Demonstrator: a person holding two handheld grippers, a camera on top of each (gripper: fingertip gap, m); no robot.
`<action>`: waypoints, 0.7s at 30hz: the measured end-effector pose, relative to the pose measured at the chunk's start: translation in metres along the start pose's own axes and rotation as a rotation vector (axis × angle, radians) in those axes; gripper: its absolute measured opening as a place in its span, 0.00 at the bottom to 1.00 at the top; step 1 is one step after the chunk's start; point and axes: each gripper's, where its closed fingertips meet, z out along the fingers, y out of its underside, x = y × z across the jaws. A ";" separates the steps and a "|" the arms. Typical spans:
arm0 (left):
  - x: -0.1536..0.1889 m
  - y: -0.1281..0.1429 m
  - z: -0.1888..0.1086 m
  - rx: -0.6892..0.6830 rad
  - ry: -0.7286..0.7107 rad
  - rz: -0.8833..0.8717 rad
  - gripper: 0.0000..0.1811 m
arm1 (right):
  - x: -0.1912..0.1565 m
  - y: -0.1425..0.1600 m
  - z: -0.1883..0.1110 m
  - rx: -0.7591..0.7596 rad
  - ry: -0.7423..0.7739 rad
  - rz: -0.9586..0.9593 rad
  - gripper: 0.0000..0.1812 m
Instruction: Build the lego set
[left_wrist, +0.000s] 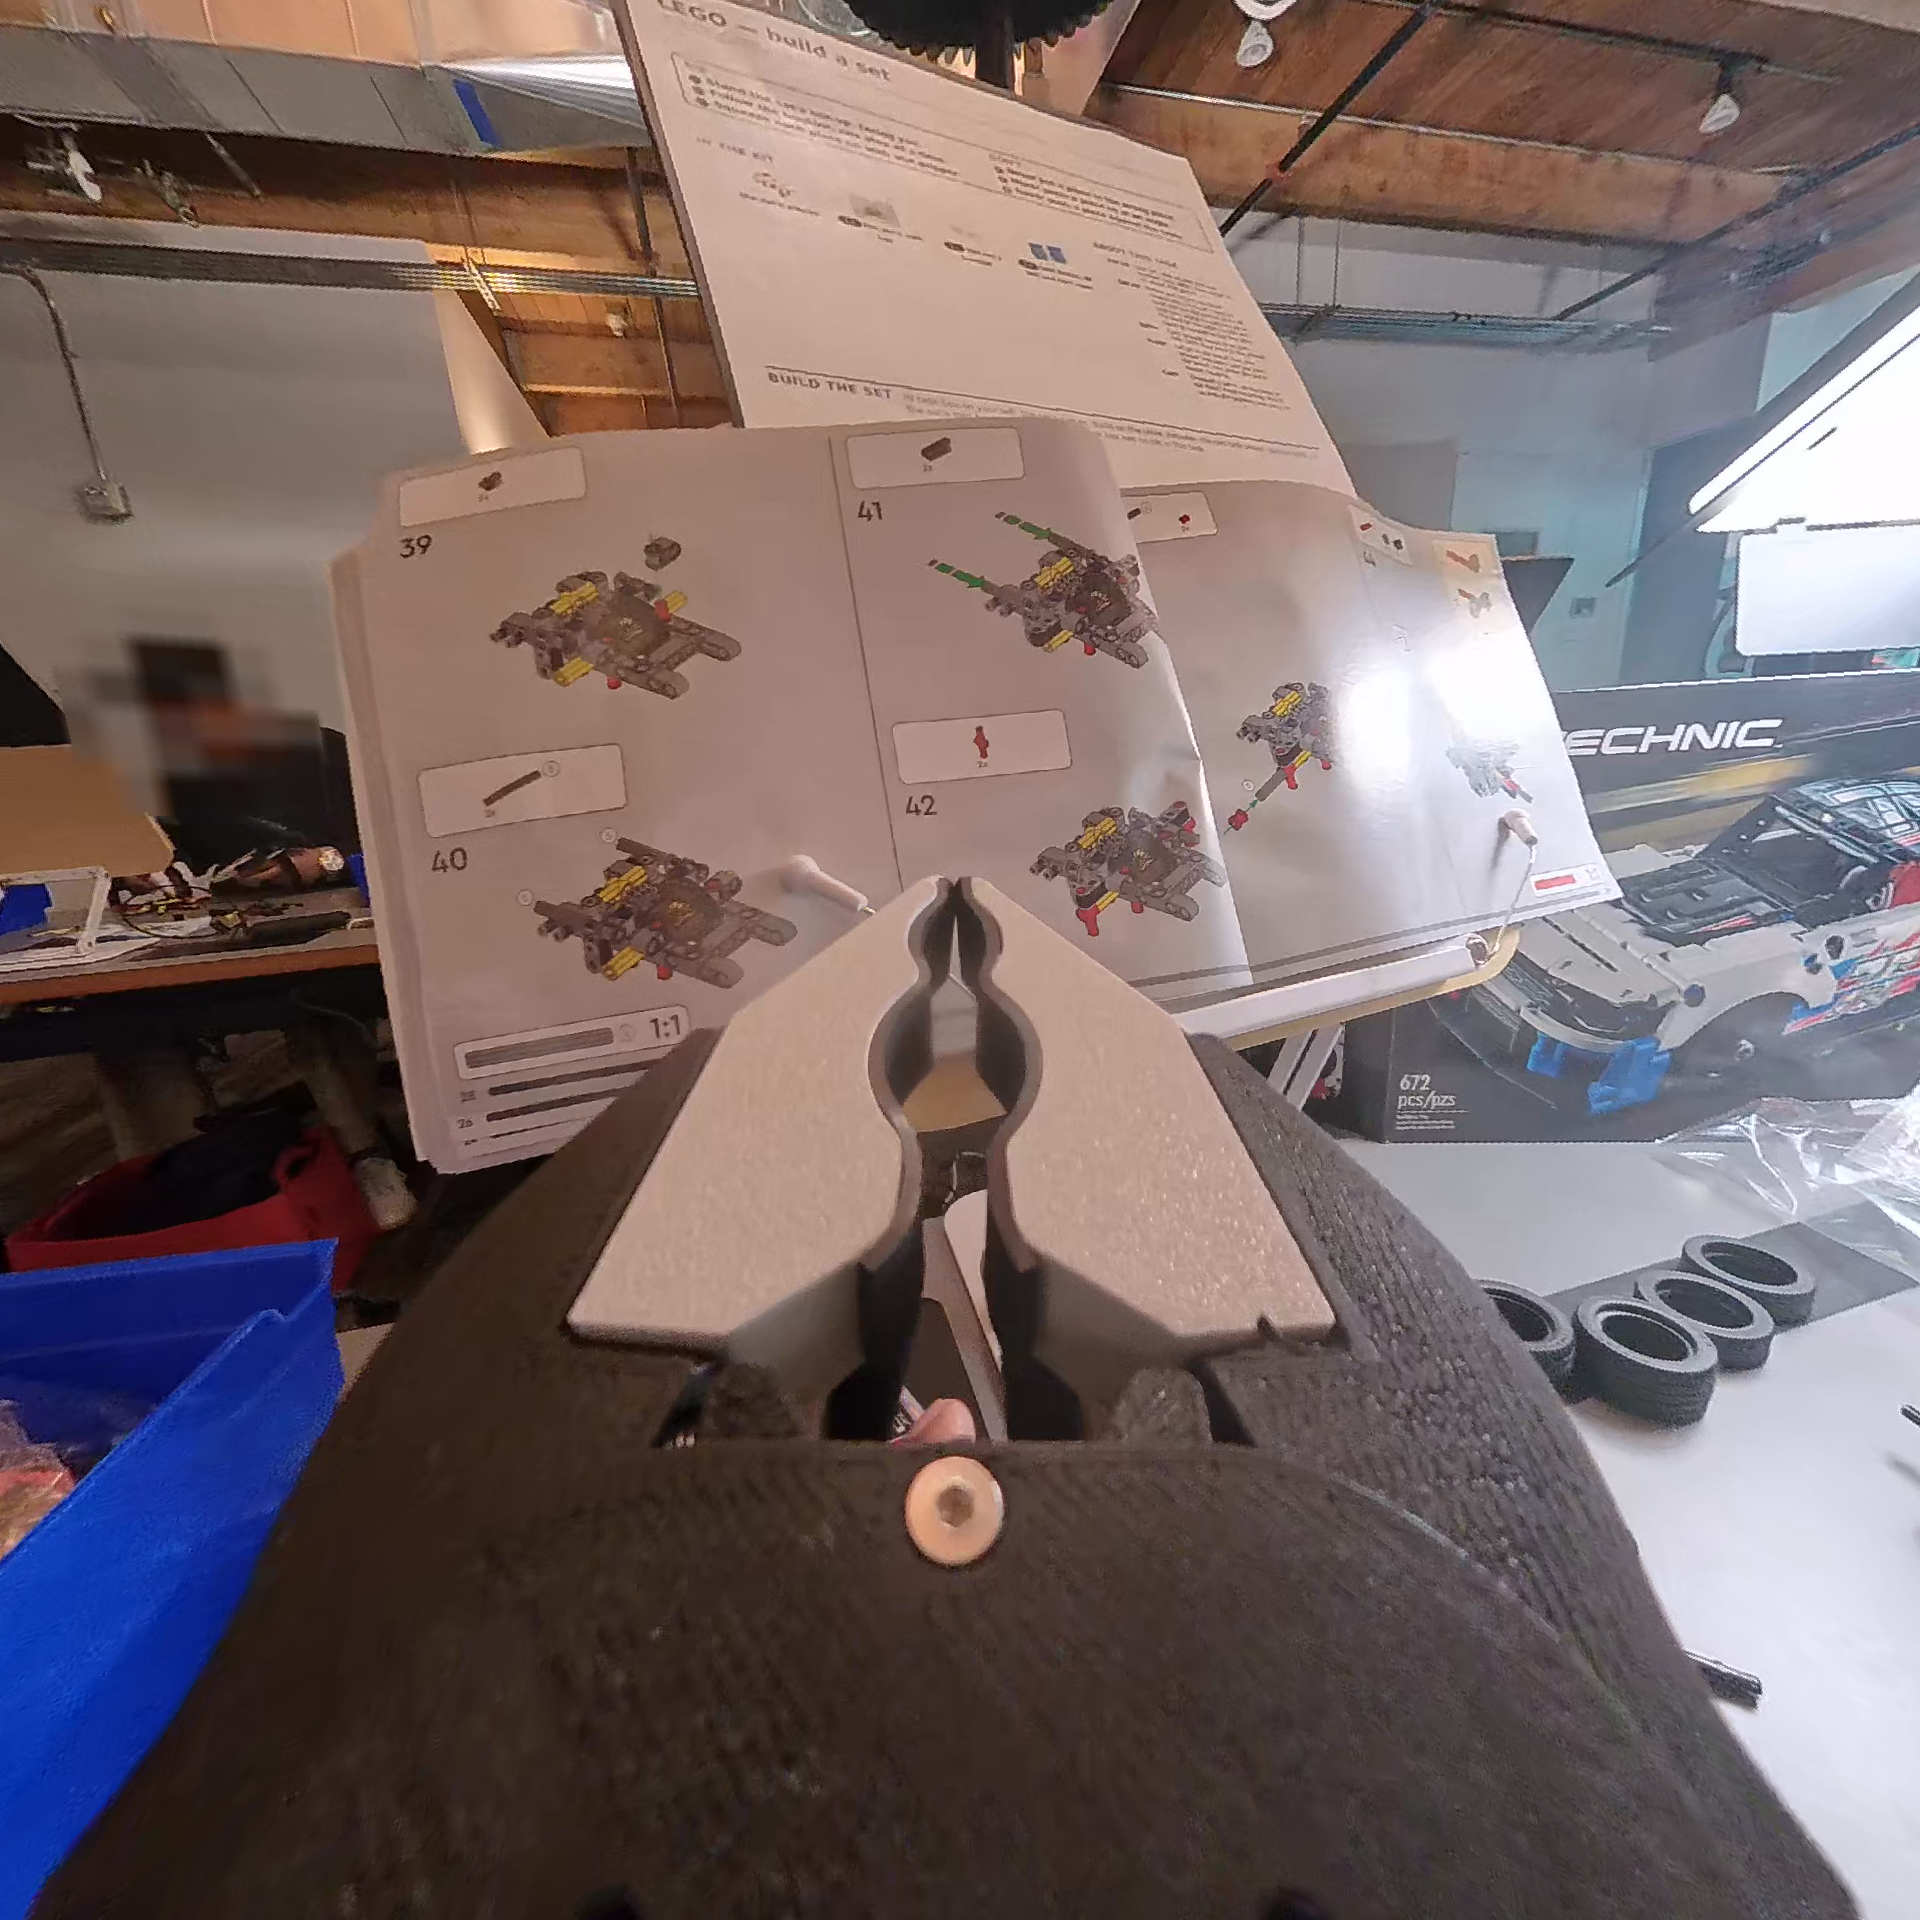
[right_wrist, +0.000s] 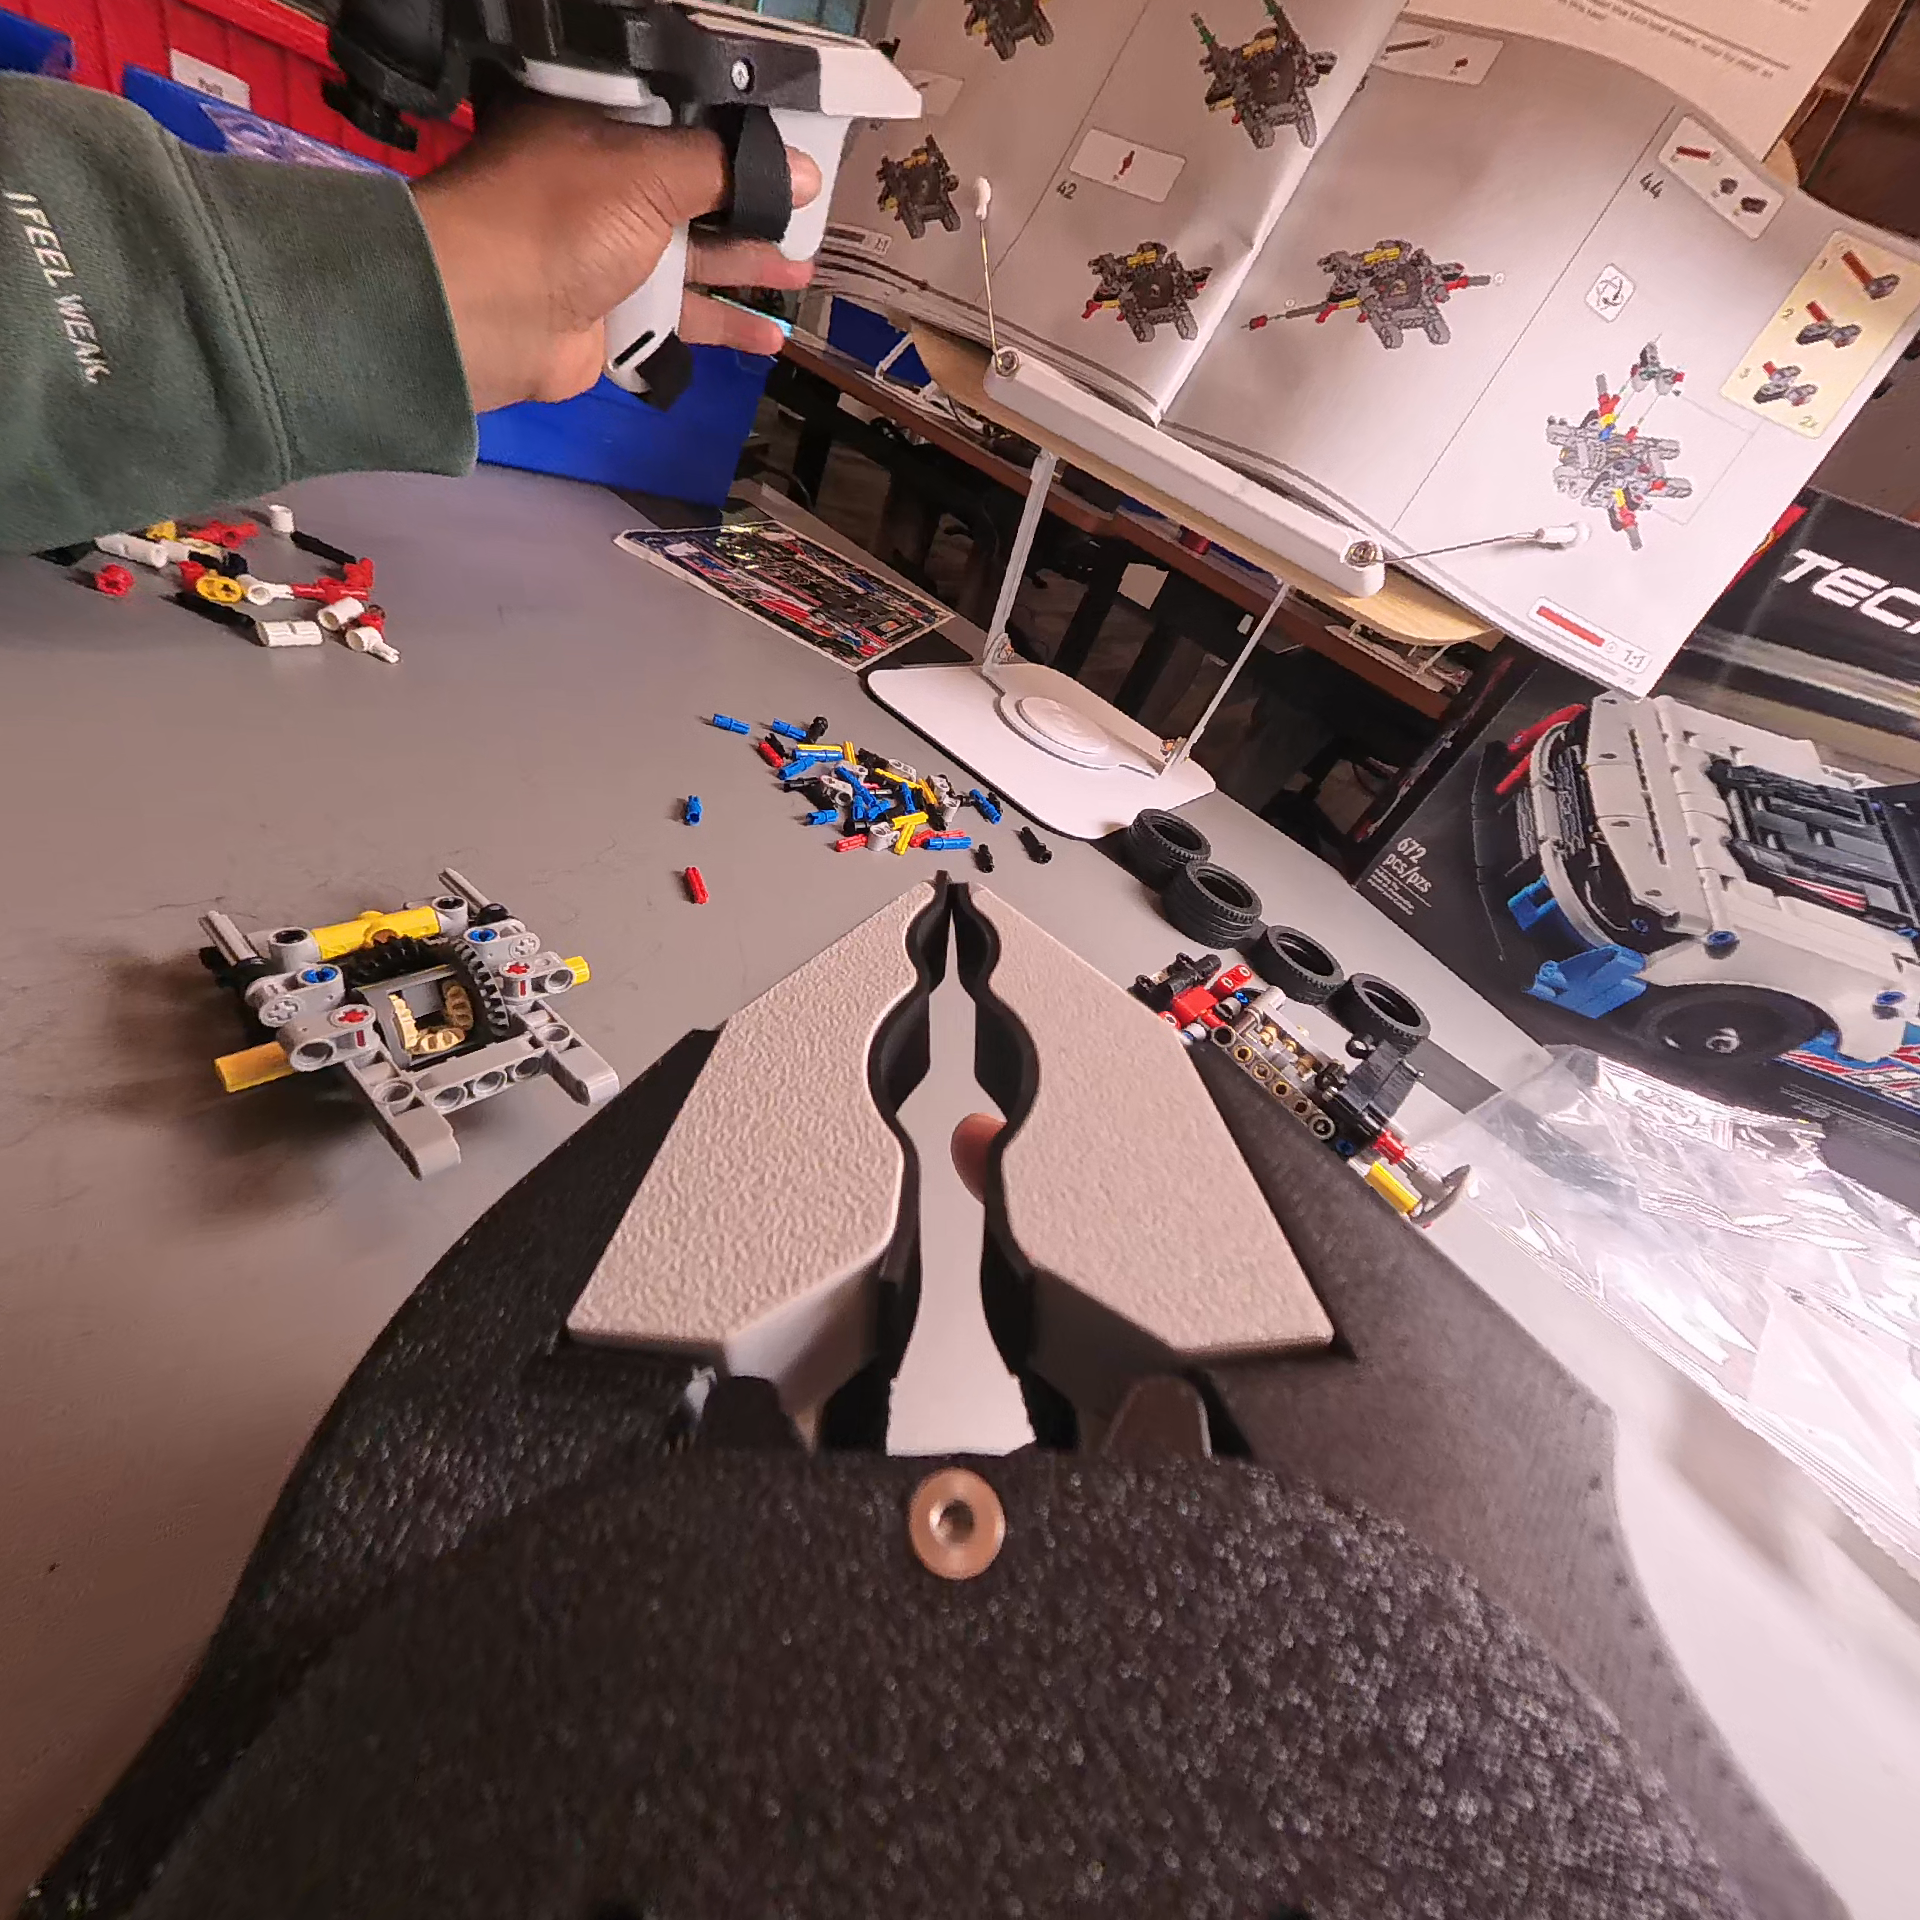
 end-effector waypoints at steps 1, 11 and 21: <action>-0.002 0.000 0.000 0.004 -0.013 -0.001 0.00 | 0.000 0.001 0.000 -0.003 0.001 0.001 0.00; -0.026 0.024 0.004 -0.087 -0.049 -0.128 0.59 | -0.004 0.005 0.002 -0.022 -0.013 -0.016 0.00; -0.041 0.002 -0.011 0.016 -0.099 -0.126 0.12 | -0.005 0.007 0.003 -0.035 -0.011 -0.034 0.00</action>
